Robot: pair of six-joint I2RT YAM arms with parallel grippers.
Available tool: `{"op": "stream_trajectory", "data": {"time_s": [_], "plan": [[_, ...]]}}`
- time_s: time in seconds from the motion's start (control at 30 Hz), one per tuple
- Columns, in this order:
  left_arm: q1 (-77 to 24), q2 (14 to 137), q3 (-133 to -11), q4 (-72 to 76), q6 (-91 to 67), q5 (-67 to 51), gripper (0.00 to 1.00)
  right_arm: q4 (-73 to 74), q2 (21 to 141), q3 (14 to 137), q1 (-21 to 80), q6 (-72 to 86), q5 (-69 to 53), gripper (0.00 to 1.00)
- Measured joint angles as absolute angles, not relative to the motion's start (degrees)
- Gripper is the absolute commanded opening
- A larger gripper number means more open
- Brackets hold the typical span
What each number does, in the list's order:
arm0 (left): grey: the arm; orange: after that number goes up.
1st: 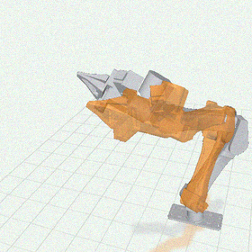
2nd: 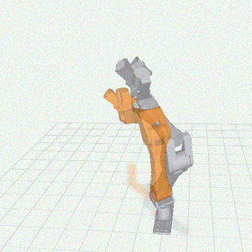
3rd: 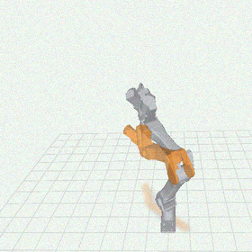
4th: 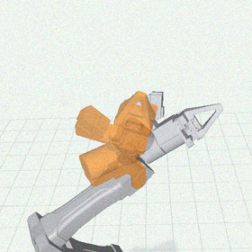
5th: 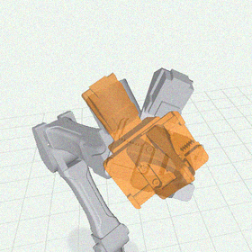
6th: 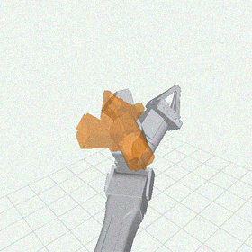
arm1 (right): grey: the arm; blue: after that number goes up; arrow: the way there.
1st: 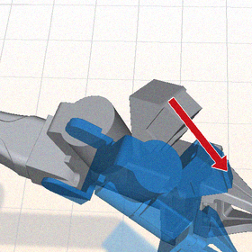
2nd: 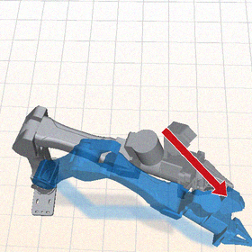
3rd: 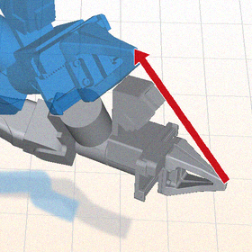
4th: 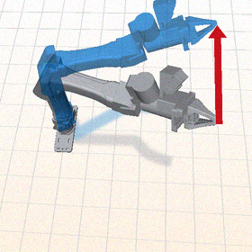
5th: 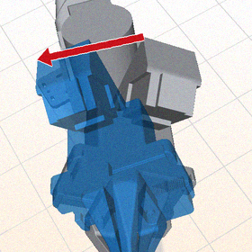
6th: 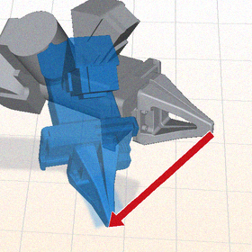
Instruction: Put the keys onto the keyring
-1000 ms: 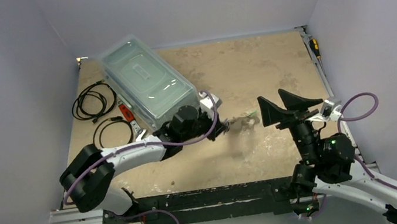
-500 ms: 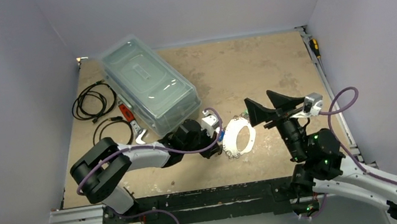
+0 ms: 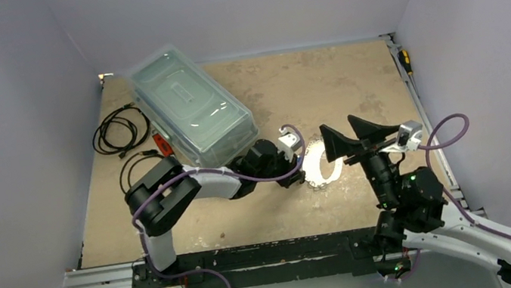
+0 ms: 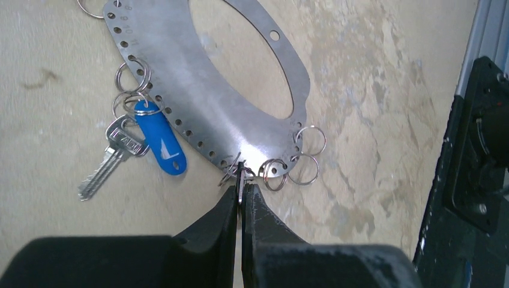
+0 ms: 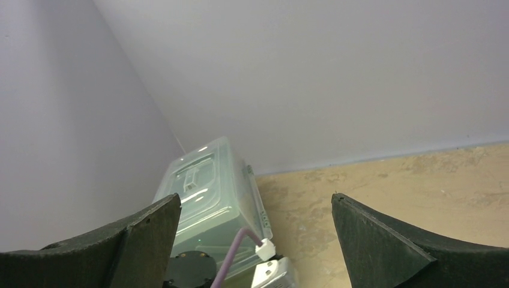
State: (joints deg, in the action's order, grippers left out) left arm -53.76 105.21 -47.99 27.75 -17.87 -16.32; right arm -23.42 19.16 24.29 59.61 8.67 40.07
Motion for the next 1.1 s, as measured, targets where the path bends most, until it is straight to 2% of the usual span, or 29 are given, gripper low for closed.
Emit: {"op": "stream_trajectory", "data": {"time_s": [0.13,0.43,0.53,0.6,0.63,0.67,0.8,0.83,0.9,1.1], "plan": [[-53.8,109.0,-53.2,27.0,-17.8,-16.5,0.0,-22.8,18.4,24.5,59.6,8.5,40.9,0.99],[-53.8,104.4,-51.0,20.5,-17.3,-12.6,0.0,-20.5,17.4,25.0,59.6,8.1,42.0,0.99],[-53.8,101.8,-49.3,18.0,-17.0,-10.1,0.26,-20.5,17.5,25.0,59.6,7.9,42.5,0.99],[-53.8,100.2,-48.6,15.5,-16.5,-8.1,0.54,-20.3,17.6,25.0,59.6,7.9,42.5,0.99],[-53.8,99.7,-48.3,14.2,-16.3,-7.1,0.65,-20.2,17.6,25.0,59.6,7.9,42.5,0.99],[-53.8,99.4,-48.0,13.0,-16.1,-6.3,0.72,-20.1,17.6,25.1,59.6,7.9,42.5,0.99],[-53.8,95.9,-46.8,7.0,-15.9,-3.1,0.8,-19.6,17.6,25.6,59.6,7.9,42.5,0.99],[-53.8,94.1,-46.5,5.3,-15.9,-2.2,0.87,-19.4,17.6,25.8,59.6,7.8,42.5,0.99],[-53.9,89.5,-46.2,2.3,-15.8,-0.5,0.92,-19.2,17.7,26.3,59.6,7.5,42.6,0.99],[-55.1,74.1,-47.1,-5.7,-17.0,4.4,0.99,-19.1,19.0,27.3,59.6,6.1,43.0,0.99]]}}
